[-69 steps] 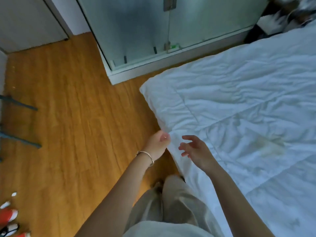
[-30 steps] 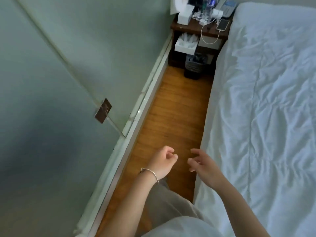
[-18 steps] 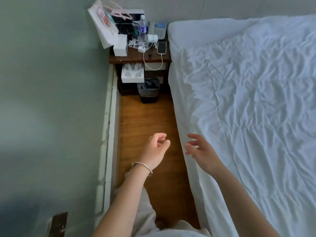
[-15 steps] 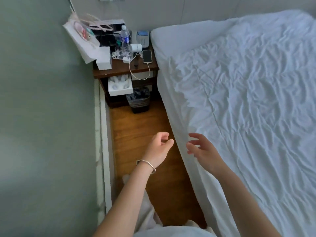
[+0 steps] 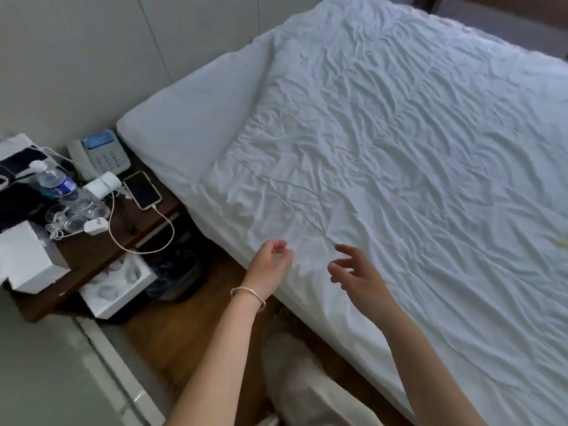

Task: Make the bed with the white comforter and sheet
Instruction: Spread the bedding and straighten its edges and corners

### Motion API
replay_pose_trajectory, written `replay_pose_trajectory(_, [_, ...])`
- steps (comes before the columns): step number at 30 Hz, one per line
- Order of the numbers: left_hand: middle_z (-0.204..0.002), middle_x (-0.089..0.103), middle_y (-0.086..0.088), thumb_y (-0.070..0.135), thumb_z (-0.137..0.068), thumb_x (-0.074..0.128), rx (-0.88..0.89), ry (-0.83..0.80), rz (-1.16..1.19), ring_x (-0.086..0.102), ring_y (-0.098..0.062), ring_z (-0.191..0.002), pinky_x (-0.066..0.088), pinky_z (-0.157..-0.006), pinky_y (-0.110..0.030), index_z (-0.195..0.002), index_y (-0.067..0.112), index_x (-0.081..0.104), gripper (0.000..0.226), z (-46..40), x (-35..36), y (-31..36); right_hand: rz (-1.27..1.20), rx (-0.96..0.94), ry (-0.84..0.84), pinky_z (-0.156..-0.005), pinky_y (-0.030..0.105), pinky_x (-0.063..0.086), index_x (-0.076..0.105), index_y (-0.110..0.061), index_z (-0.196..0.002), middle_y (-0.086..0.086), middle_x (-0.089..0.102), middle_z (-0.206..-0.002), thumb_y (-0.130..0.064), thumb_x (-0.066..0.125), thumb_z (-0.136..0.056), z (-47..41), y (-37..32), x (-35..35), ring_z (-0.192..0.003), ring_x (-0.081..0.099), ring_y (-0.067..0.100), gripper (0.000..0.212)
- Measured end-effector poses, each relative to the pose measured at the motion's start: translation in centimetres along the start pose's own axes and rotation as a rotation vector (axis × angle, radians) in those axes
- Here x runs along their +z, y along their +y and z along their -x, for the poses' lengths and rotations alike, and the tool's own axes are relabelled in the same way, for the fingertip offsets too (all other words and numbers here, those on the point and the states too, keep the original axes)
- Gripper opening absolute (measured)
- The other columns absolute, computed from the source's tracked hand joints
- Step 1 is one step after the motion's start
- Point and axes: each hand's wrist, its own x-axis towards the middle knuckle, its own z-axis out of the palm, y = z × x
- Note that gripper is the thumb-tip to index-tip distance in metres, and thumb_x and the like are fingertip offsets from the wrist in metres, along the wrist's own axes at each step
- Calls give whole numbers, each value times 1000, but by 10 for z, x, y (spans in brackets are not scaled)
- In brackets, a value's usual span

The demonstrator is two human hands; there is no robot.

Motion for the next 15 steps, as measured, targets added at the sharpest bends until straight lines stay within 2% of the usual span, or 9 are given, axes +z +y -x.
replay_pose_trajectory(2, [-122,55,5,30,-94,54,-16,0,-12,58,-17,-110,48,-96,-36,-122,25,51,28,-50,-12,10,-22,20,20,-78,27,47,50,-40,-124,-6,64,-109,-30,62,-92,-45,-13,7,-93,65,14,36])
replay_pose_trajectory(5, [-121,54,7,29,-94,54,-42,28,-4,57,-19,-111,48,-96,-38,-117,28,49,24,-115,-35,24,-39,55,21,-78,28,47,52,-33,-127,-3,65,-107,-25,61,-93,-117,-39,19,-91,67,16,37])
replay_pose_trajectory(12, [-121,55,7,29,-94,54,-107,78,16,58,-17,-106,46,-85,-29,-120,25,51,26,-240,-118,46,1,95,-40,-78,29,48,51,-28,-131,-1,64,-108,-21,60,-93,-246,-114,73,-87,68,16,40])
replay_pose_trajectory(15, [-122,56,6,28,-93,55,-93,65,-14,58,-17,-108,45,-91,-30,-119,23,53,27,-309,-147,49,29,89,-44,-76,26,48,49,-31,-131,-6,63,-105,-23,59,-94,-296,-140,104,-87,68,14,40])
